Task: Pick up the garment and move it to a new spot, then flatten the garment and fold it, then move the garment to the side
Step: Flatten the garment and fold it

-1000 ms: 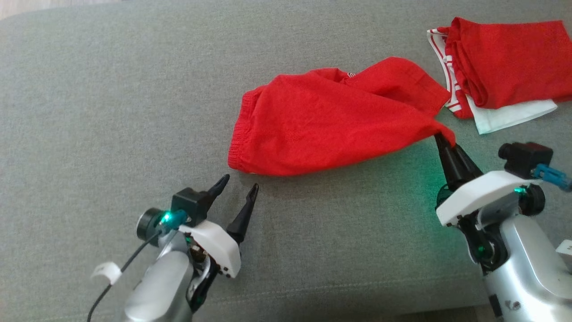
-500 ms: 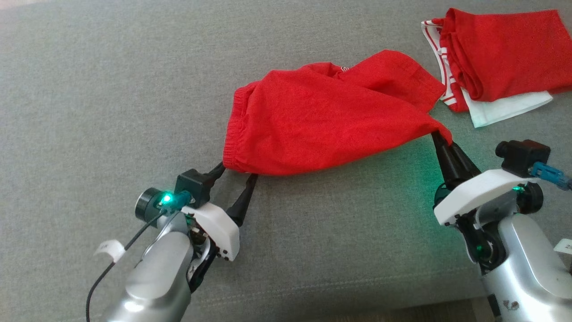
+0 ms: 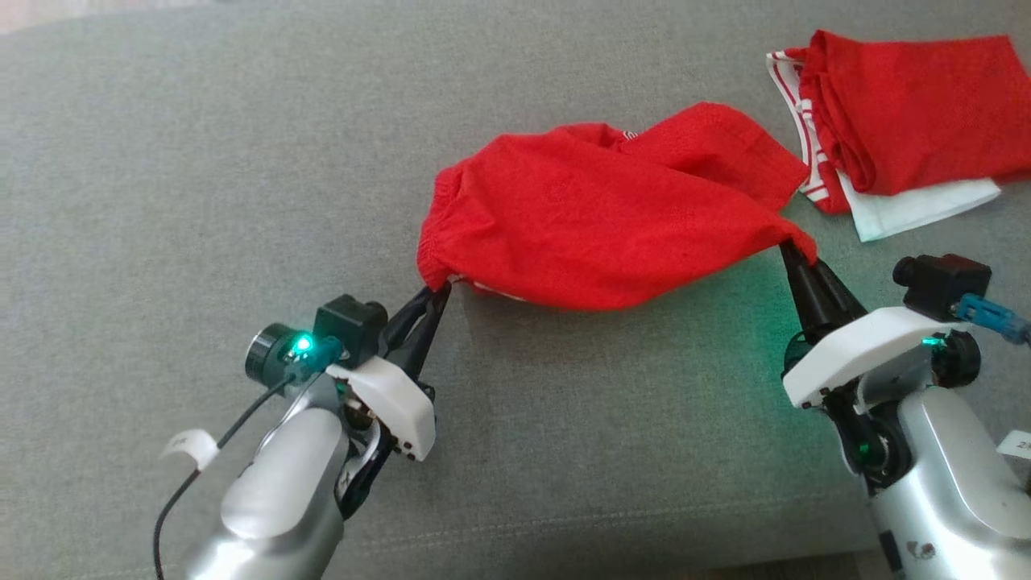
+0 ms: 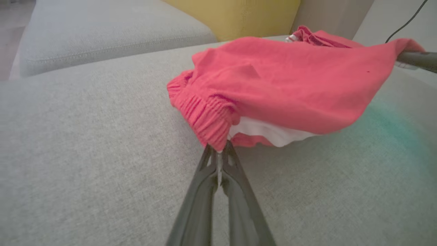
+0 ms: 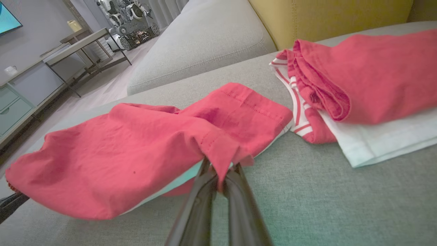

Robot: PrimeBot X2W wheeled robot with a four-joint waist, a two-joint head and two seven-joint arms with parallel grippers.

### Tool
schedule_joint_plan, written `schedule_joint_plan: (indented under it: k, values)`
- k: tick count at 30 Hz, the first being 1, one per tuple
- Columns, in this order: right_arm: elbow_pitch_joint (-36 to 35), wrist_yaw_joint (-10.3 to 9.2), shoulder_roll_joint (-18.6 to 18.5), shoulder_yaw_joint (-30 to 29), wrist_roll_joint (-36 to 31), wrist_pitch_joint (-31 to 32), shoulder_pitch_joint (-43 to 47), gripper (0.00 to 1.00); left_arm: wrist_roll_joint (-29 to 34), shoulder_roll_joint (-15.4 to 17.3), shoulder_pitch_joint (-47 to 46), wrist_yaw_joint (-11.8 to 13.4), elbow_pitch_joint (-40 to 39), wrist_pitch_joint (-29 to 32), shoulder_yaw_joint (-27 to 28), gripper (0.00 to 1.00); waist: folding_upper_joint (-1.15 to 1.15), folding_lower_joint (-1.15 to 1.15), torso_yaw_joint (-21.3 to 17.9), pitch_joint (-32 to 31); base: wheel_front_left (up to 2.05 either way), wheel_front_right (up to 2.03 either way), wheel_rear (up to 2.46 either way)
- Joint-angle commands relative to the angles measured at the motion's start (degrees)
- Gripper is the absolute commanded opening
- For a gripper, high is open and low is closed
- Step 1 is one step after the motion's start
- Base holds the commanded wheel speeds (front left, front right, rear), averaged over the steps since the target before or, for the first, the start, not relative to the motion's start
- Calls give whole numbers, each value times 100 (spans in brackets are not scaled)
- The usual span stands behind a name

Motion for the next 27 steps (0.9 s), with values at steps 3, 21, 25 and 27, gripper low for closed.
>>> schedule_joint_plan:
  k: [3,21,25,27]
  values:
    - [-255,37,-179,99,-236,-107,-210,0,-95,203,-48,1,-464,-35,226,0,0,0,99,-210,0,0,0]
    - [-951,37,-926,2,-1172,66,-1127,0,-576,1206,-672,1,-2284,619,219,0,0,0,161,-1234,0,0,0]
    - [-1154,37,-910,-244,-1347,266,-1242,0,-650,1352,-830,99,-2914,965,354,0,0,0,160,-1416,0,0,0]
    - [-1372,37,-827,-410,-1336,471,-1187,0,-706,1404,-830,186,-3238,1126,427,0,0,0,158,-1497,0,0,0]
